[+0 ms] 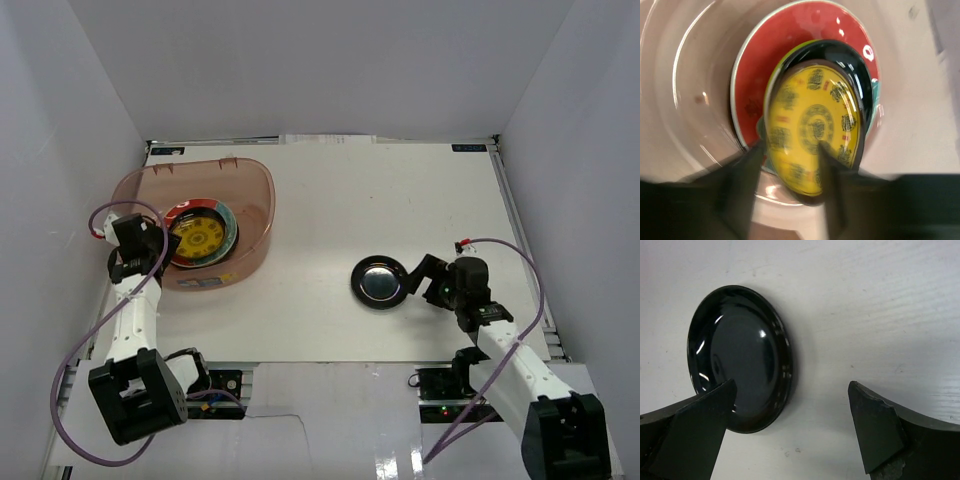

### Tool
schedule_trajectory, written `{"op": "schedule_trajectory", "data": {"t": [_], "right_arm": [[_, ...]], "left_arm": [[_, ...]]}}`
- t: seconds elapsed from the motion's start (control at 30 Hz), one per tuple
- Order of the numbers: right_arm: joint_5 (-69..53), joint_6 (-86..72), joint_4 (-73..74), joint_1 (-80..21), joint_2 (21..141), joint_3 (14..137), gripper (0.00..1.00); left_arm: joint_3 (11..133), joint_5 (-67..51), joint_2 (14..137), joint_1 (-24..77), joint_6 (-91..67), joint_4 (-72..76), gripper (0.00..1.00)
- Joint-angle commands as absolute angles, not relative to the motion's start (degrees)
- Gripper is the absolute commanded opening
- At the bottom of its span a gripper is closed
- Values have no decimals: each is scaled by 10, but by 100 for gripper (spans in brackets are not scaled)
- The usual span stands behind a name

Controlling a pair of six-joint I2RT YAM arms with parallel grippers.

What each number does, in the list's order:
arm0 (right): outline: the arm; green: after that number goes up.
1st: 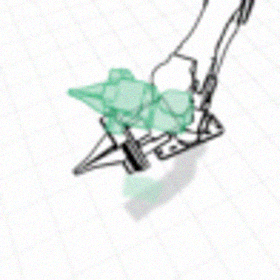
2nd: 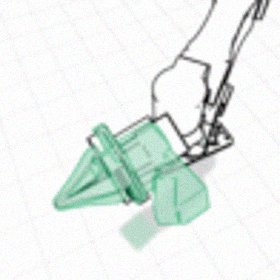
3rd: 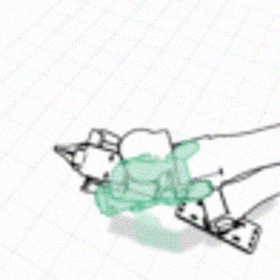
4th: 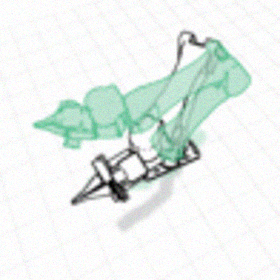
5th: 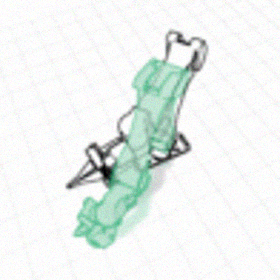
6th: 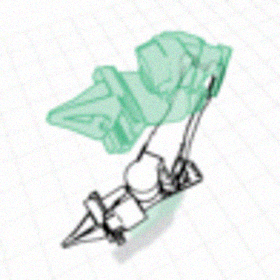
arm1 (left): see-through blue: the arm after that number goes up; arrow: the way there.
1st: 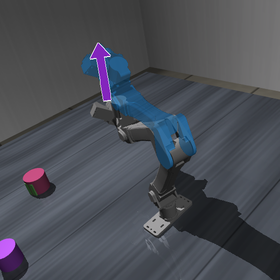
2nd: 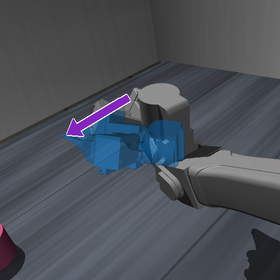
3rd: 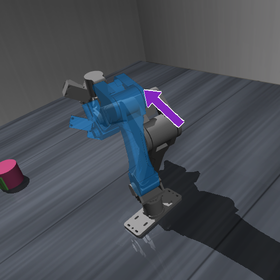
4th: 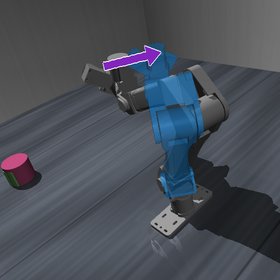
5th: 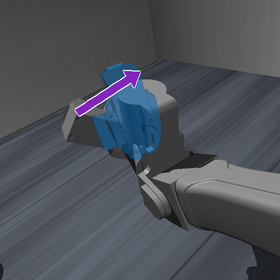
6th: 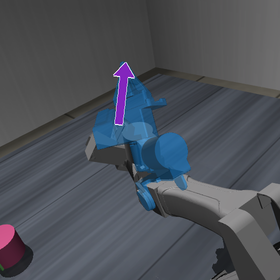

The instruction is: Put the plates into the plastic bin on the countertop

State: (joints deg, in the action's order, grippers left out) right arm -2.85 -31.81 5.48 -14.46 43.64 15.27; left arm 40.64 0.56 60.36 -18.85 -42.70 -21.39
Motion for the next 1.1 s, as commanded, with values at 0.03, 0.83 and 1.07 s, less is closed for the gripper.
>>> {"op": "schedule_trajectory", "data": {"t": [0.03, 0.83, 1.07], "right_arm": [[-212, -362, -74, -56, 475, 105, 99], [-257, -443, -135, -83, 473, 278, 8], [-159, -448, -164, -253, 587, 466, 8]], "left_arm": [[408, 3, 597, -194, -422, -195, 78], [450, -435, 401, -18, -305, -127, 98], [515, -495, 366, 18, -322, -108, 98]]}}
